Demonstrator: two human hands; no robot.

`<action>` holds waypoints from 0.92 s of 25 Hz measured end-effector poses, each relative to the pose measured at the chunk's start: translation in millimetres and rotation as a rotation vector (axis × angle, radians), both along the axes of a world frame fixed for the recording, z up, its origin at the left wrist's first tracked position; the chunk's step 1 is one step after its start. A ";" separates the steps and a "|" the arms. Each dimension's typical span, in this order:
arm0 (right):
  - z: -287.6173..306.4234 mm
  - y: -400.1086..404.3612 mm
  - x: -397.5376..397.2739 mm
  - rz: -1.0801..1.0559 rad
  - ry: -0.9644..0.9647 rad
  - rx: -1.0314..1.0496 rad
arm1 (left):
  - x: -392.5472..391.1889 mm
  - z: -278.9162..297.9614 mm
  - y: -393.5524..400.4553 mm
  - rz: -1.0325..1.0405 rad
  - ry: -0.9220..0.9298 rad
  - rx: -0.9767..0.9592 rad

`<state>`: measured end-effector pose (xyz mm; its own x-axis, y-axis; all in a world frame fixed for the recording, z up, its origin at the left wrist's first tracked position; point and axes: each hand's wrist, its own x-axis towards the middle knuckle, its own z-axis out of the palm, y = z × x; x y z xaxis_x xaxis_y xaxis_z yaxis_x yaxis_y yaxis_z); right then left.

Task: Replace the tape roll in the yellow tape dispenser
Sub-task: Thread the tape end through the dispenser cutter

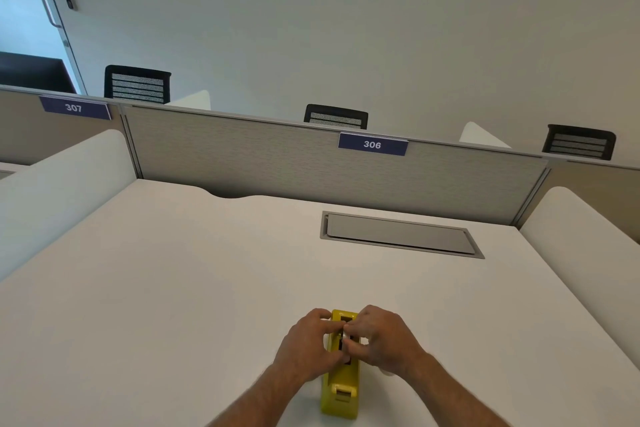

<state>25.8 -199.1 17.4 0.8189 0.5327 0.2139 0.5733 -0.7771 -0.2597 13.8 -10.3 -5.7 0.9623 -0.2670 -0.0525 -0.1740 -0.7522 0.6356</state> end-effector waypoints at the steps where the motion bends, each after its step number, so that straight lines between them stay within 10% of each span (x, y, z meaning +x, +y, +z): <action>1: -0.3 0.0 0.3 0.003 -0.002 0.000 | -0.2 -0.3 0.2 -0.002 -0.003 0.002; 23: 1.1 -4.8 2.3 0.033 0.042 0.035 | 1.7 0.6 -2.5 0.023 0.018 0.028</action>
